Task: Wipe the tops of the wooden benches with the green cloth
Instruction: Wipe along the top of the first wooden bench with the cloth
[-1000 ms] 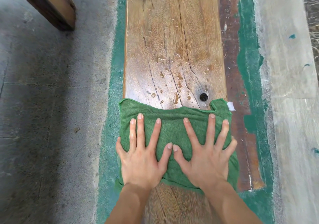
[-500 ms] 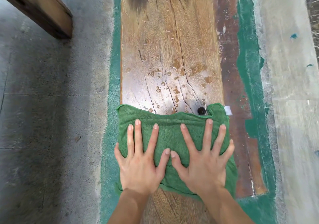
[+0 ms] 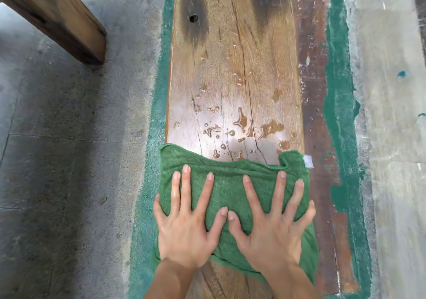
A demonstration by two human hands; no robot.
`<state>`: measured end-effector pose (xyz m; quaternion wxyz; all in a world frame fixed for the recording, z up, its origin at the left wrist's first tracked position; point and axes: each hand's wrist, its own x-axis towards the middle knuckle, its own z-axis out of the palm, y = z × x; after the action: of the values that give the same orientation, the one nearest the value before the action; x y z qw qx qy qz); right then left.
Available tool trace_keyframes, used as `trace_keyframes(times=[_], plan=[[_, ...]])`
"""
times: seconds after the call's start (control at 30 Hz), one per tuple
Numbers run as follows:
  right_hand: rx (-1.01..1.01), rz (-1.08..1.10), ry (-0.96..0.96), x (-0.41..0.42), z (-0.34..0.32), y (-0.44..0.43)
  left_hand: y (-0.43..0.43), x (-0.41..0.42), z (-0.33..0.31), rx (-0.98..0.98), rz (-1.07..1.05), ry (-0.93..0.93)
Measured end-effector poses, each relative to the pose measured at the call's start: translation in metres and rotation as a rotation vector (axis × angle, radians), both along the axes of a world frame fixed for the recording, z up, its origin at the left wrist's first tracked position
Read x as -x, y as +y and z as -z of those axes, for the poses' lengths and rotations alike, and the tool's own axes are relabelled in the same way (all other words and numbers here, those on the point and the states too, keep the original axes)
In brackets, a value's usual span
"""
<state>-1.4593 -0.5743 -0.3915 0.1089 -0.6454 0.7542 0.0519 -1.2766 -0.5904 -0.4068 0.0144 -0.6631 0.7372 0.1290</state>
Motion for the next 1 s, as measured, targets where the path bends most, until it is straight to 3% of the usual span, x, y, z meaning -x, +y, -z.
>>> trace_keyframes(times=[1.0], plan=[[0.023, -0.001, 0.025, 0.004, -0.002, -0.083, -0.082, 0.003, -0.004, -0.043, 0.032, 0.009]])
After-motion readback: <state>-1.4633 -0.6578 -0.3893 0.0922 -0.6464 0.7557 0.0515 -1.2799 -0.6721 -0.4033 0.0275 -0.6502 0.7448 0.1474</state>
